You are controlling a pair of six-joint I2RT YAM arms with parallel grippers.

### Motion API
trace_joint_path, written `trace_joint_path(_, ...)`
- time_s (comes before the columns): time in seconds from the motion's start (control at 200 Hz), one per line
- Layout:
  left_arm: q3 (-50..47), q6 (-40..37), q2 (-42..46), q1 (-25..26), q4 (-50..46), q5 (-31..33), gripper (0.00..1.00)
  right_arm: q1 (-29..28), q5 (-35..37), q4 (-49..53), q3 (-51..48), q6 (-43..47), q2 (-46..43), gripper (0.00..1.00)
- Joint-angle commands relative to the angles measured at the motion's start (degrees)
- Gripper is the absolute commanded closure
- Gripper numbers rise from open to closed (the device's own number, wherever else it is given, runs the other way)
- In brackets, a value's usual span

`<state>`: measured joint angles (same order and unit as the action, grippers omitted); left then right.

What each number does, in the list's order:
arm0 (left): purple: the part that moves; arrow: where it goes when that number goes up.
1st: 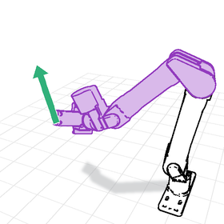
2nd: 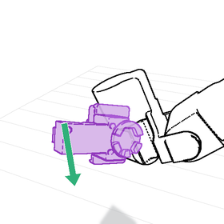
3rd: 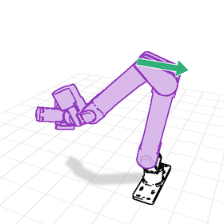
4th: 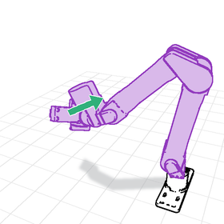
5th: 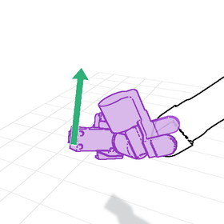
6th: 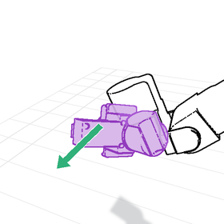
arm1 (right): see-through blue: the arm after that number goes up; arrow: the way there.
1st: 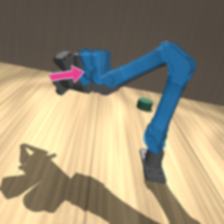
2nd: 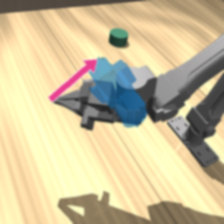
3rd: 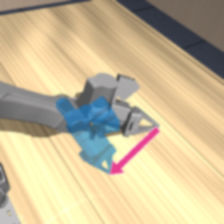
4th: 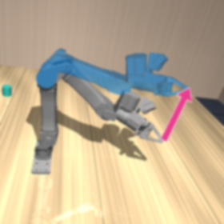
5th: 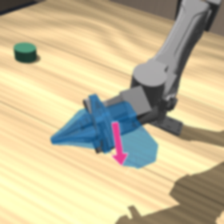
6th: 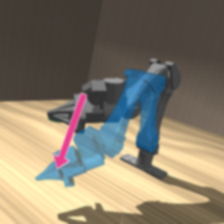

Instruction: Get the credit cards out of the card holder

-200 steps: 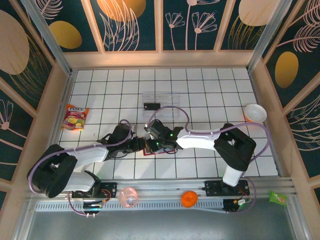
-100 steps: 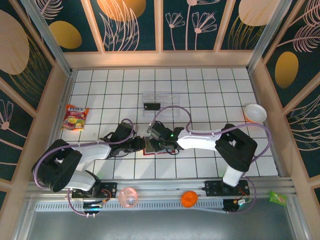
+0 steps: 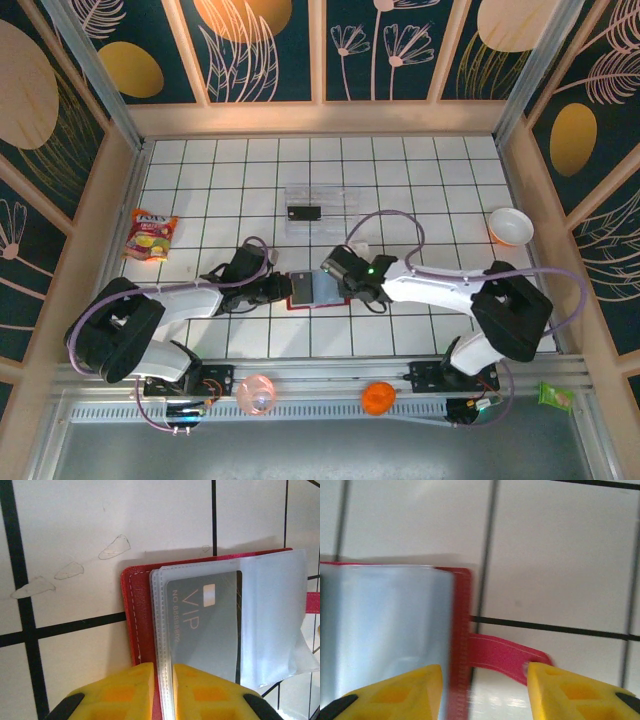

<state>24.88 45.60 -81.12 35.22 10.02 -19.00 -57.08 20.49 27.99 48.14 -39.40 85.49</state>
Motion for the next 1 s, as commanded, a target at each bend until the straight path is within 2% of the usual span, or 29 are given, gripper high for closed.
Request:
trace_joint_path(0.0, 1.4, -1.45, 1.36, 0.17, -3.88, 1.33, 0.76, 0.82, 3.03, 1.84, -0.59, -0.29, -5.64, 0.57)
trace_joint_path(0.065, 2.18, -1.8, 2.97, 0.17, -4.56, 1.52, 0.71, 1.0, -2.87, -3.51, -0.4, 5.71, -8.88, 0.6)
trace_joint_path(0.14, 3.08, -2.09, 4.5, 0.15, -5.33, 1.6, 0.67, 1.41, -12.53, -9.16, 0.91, 9.64, -9.37, 0.68)
trace_joint_path(0.245, 3.84, -2.49, 5.37, 0.19, -5.51, 1.52, 0.66, 2.27, -27.76, -15.53, 2.89, 11.31, -4.71, 0.78)
trace_joint_path(0.32, 4.2, -2.79, 4.74, 0.17, -5.45, 1.6, 0.67, 2.32, -32.65, -17.1, 4.04, 11.09, 0.09, 0.85)
trace_joint_path(0.475, 3.96, -2.45, 3.74, 0.15, -4.54, 1.78, 0.69, 2.63, -31.61, -17.53, 1.5, 8.86, 4.39, 0.91)
trace_joint_path(0.736, 3.62, -2.39, 2.53, 0.15, -3.35, 1.43, 0.71, 2.53, -23.24, -14.87, -5.49, 2.13, 0.89, 0.94)
trace_joint_path(0.896, 4.41, -3.04, 2.81, 0.14, -4.08, 1.14, 0.71, 2.57, -21.38, -14.16, -5.32, 0.94, 2.65, 0.98)
trace_joint_path(0.996, 4.47, -3.57, 4.42, 0.17, -4.22, 0.31, 0.68, 1.93, -20.74, -14.93, -4.53, 2.28, -0.11, 0.96)
